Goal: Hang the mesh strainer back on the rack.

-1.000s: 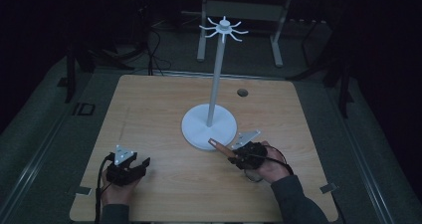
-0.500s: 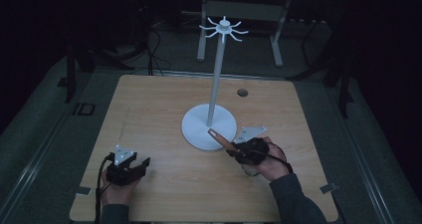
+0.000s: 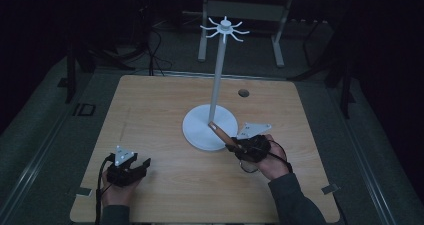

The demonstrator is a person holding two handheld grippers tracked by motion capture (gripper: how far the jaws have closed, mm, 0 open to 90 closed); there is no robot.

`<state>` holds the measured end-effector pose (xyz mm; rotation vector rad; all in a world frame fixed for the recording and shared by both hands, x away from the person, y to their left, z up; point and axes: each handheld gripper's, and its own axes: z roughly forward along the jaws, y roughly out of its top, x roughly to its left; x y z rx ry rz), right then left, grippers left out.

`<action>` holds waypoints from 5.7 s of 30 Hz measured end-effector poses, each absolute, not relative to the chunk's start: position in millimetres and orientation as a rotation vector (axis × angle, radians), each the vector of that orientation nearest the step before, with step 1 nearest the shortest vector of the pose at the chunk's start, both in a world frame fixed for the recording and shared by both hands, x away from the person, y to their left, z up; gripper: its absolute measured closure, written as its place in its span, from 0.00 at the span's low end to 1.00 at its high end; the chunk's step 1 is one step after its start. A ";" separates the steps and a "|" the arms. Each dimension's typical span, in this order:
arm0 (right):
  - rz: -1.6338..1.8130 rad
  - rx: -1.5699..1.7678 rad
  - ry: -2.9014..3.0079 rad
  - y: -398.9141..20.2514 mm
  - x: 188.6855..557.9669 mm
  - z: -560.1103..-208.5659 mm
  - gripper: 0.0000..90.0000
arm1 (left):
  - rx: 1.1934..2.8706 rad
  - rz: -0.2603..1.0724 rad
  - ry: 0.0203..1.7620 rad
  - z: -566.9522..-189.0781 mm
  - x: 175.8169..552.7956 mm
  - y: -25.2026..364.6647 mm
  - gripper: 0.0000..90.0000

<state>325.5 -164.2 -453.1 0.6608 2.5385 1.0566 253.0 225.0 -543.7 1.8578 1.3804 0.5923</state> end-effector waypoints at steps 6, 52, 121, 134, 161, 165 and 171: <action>1.090 0.671 2.509 -164.1 325.0 -447.7 0.77 | 1.858 0.594 1.380 -543.5 252.9 224.9 0.50; 1.307 0.760 2.293 -156.0 326.7 -414.7 0.77 | 1.853 0.596 1.379 -543.2 253.0 225.8 0.50; 1.521 0.827 2.099 -158.6 331.6 -368.6 0.77 | 1.847 0.602 1.384 -542.9 252.6 226.5 0.50; 1.559 0.840 2.068 -161.3 332.5 -361.8 0.77 | 1.847 0.602 1.384 -542.8 252.6 226.5 0.50; 1.624 0.862 1.981 -168.7 332.8 -344.6 0.77 | 1.841 0.604 1.387 -542.7 252.6 227.3 0.50; 1.627 0.868 1.970 -170.3 333.3 -343.0 0.77 | 1.842 0.603 1.388 -542.7 252.7 227.3 0.50; 1.652 0.883 1.943 -172.7 333.9 -339.4 0.77 | 1.841 0.604 1.386 -542.7 252.6 227.5 0.50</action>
